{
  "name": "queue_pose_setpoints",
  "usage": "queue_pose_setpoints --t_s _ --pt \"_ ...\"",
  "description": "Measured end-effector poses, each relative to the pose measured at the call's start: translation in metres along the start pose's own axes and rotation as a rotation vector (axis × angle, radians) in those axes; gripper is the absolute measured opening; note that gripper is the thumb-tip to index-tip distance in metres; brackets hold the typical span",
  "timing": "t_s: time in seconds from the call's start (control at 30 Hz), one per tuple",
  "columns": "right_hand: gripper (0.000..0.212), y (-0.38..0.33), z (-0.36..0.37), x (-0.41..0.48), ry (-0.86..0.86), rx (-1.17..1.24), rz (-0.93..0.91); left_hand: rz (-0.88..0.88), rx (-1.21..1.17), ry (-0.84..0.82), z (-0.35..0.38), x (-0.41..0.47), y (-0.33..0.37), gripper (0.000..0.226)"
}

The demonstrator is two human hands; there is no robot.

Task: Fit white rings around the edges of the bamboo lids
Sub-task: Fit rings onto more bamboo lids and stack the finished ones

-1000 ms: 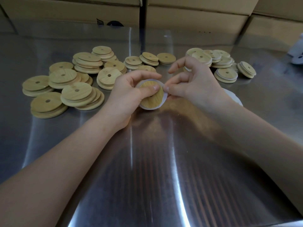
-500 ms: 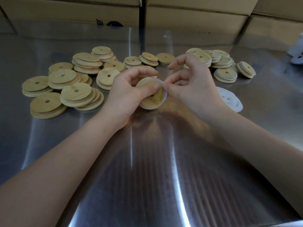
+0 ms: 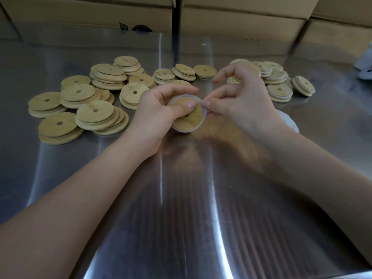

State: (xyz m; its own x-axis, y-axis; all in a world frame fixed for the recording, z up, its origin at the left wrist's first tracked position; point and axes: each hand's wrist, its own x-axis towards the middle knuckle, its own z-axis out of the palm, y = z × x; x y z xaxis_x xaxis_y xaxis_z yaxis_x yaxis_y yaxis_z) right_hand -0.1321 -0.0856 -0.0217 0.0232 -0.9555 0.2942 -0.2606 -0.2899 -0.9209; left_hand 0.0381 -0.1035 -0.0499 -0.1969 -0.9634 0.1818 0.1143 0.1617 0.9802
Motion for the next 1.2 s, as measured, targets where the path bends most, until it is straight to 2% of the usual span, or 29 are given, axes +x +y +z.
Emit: queue_pose_setpoints --t_s 0.33,0.77,0.87,0.97,1.1,1.2 --pt "0.033 0.003 0.001 0.001 -0.053 0.117 0.079 -0.014 -0.082 -0.017 -0.001 0.001 -0.004 0.022" --pt "0.023 0.0 0.005 -0.001 0.062 0.039 0.014 -0.038 -0.191 -0.031 -0.001 0.003 -0.003 0.018" --pt "0.016 0.003 0.008 -0.001 -0.012 0.026 0.078 -0.031 -0.224 -0.054 0.0 0.003 -0.003 0.019" --pt "0.02 0.005 0.009 -0.003 -0.104 0.075 0.158 -0.029 -0.234 -0.057 0.0 0.002 -0.003 0.024" --pt "0.028 0.007 0.007 -0.001 -0.08 0.131 0.194 -0.054 -0.291 -0.052 0.001 0.002 -0.002 0.027" --pt "0.018 0.01 0.004 0.002 -0.042 0.169 0.202 -0.094 -0.315 -0.012 -0.001 0.004 -0.002 0.028"
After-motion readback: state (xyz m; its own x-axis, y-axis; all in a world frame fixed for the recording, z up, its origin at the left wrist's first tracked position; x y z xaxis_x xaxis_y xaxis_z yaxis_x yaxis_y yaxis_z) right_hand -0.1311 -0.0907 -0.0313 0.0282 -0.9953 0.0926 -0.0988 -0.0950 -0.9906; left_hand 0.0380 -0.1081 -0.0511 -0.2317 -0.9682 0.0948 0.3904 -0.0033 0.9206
